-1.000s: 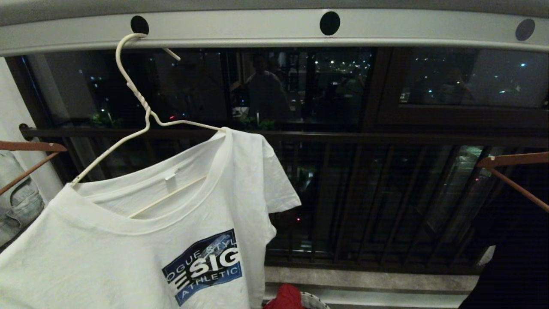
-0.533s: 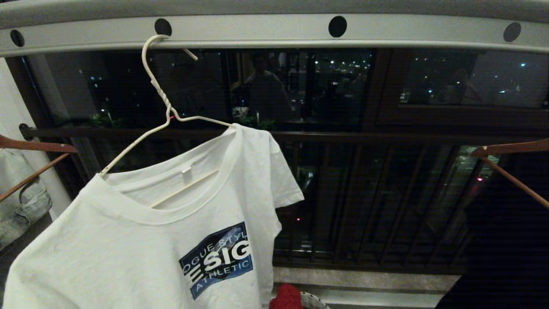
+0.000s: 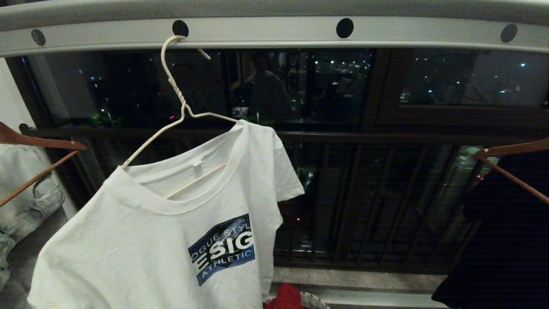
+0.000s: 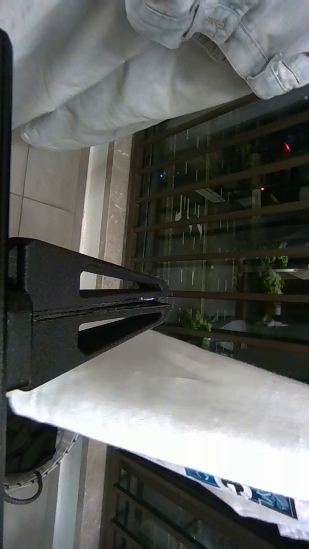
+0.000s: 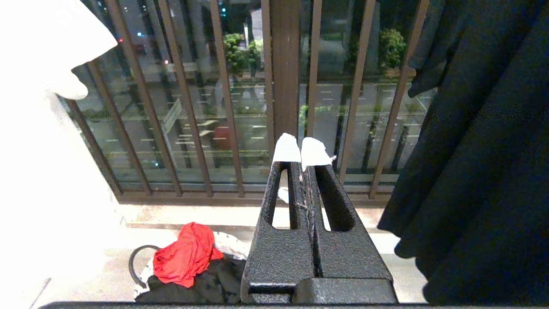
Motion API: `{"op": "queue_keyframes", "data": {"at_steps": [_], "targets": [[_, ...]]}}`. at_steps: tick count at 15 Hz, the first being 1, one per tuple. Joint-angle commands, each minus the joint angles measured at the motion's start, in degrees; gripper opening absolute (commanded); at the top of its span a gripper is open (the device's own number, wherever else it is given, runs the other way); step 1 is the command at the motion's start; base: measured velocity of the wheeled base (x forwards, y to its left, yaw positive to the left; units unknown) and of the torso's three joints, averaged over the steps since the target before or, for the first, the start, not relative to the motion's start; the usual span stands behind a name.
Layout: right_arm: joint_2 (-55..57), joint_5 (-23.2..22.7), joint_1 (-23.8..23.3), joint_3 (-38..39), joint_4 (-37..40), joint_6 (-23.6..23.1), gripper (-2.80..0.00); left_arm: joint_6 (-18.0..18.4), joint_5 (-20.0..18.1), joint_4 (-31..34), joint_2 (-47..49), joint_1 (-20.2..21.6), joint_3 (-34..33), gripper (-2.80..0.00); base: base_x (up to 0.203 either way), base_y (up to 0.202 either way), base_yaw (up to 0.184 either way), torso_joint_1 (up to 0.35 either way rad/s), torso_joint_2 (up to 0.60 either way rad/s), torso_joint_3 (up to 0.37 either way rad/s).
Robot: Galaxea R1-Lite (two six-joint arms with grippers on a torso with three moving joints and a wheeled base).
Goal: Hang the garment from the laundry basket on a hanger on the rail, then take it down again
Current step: Take the clothes off the clothes rack
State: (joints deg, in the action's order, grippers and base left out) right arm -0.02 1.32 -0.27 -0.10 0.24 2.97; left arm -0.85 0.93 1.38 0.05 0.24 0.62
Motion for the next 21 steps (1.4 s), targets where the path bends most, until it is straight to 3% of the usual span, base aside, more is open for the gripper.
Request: {"op": "queue_keyframes", "data": {"at_steps": [1,5,9,12,15,21], "targets": [[0.02,0.0,0.0,0.01,0.02,0.01,-2.8,-0.03,0.04,0.03,0.03,0.02,-0.01,-2.8,0.0,0.0,0.0,0.0,0.0,0.0],[0.02,0.0,0.0,0.01,0.02,0.01,-2.8,0.47,0.21,-0.06,0.01,0.02,0.04,-2.8,0.0,0.0,0.0,0.0,0.0,0.0],[0.02,0.0,0.0,0.01,0.02,0.01,-2.8,-5.2,0.56,1.35,0.9,0.02,12.21,-2.8,0.0,0.0,0.0,0.0,0.0,0.0],[0.02,0.0,0.0,0.01,0.02,0.01,-2.8,-5.92,-1.39,7.37,7.45,-0.08,28.02,-2.8,0.0,0.0,0.0,0.0,0.0,0.0],[0.02,0.0,0.0,0.01,0.02,0.01,-2.8,-6.08,-5.34,15.6,20.49,-0.38,48.06,-2.8,0.0,0.0,0.0,0.0,0.0,0.0],[0.02,0.0,0.0,0.01,0.02,0.01,-2.8,-6.04,-20.01,38.56,49.79,-0.8,89.1,-2.8,0.0,0.0,0.0,0.0,0.0,0.0]]}}
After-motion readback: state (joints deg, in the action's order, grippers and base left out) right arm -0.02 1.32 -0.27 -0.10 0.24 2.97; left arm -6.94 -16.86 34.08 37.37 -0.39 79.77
